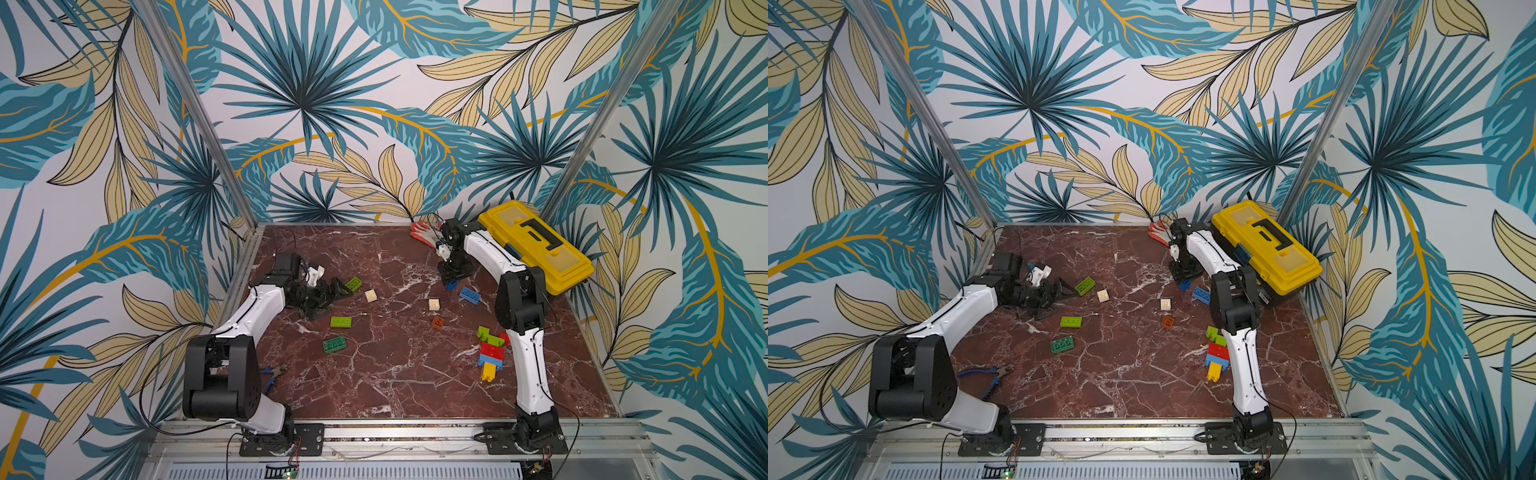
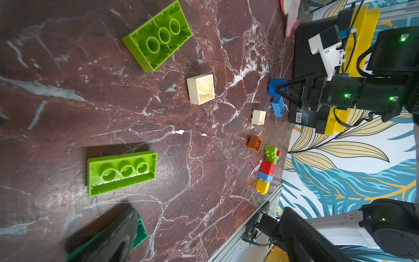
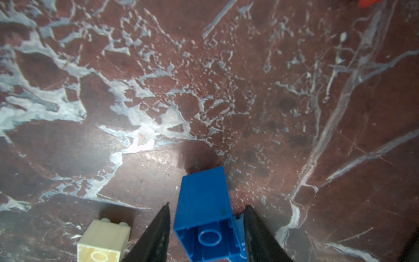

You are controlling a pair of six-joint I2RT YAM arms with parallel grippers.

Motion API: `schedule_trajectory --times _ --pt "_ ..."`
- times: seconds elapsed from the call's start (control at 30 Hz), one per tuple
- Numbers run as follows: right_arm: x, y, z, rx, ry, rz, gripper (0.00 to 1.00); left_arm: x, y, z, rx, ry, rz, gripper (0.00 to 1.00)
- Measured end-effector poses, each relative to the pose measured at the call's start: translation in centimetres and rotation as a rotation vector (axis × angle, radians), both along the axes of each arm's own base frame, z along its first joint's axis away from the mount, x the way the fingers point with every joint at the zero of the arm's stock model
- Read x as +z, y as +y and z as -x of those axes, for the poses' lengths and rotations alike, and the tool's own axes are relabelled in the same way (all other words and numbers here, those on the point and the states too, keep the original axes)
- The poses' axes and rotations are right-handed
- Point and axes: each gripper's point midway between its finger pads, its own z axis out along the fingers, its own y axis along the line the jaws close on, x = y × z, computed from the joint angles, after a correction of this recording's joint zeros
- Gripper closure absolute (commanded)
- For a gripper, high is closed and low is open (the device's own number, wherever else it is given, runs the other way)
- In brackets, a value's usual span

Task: Assemble a carrot with lego
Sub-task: Pick up the lego brick from the center of the board, then place the lego brick at the center of the board.

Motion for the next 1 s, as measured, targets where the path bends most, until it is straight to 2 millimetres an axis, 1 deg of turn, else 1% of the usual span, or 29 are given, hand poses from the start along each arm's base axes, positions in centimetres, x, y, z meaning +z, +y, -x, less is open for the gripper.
schedule_trajectory --times 0.1,0.23,0.33,0.57,0.67,0.77,0.87,0.93,1.0 --pt "0.0 -0.1 -0.1 -0.003 0.000 -0.007 0.60 0.0 0.1 0.0 0.003 0.000 0.000 0.01" --pt "0.0 -0.1 -0.1 -0.008 0.001 -0.016 0.63 0.0 0.2 -0.1 0.006 0.001 0.000 0.01" --pt "0.0 -0.1 -0.1 -0.010 0.002 -0.022 0.69 0.0 0.3 -0.1 0.009 0.000 0.000 0.01" --pt "0.0 -0.2 -0.1 -0.025 0.004 -0.024 0.72 0.0 0.4 -0.1 0.012 0.001 0.000 0.01" --pt "0.5 -0.1 0.3 -0.040 0.008 -0.024 0.72 0.0 0.4 -0.1 0.013 0.002 0.000 0.01" --pt "2.7 0.6 1.3 -0.039 -0.008 -0.025 0.71 0.0 0.5 -0.1 0.023 0.006 -0.004 0.01" --pt "6.8 2.9 3.9 -0.009 -0.056 -0.048 0.71 -0.2 0.8 0.6 0.046 0.019 -0.025 0.01" --pt "10.2 5.3 6.5 0.032 -0.107 -0.077 0.71 -0.1 1.1 1.4 0.060 0.032 -0.044 0.01" --pt "12.6 7.6 9.2 0.077 -0.141 -0.104 0.71 0.1 1.3 1.9 0.068 0.033 -0.052 0.01"
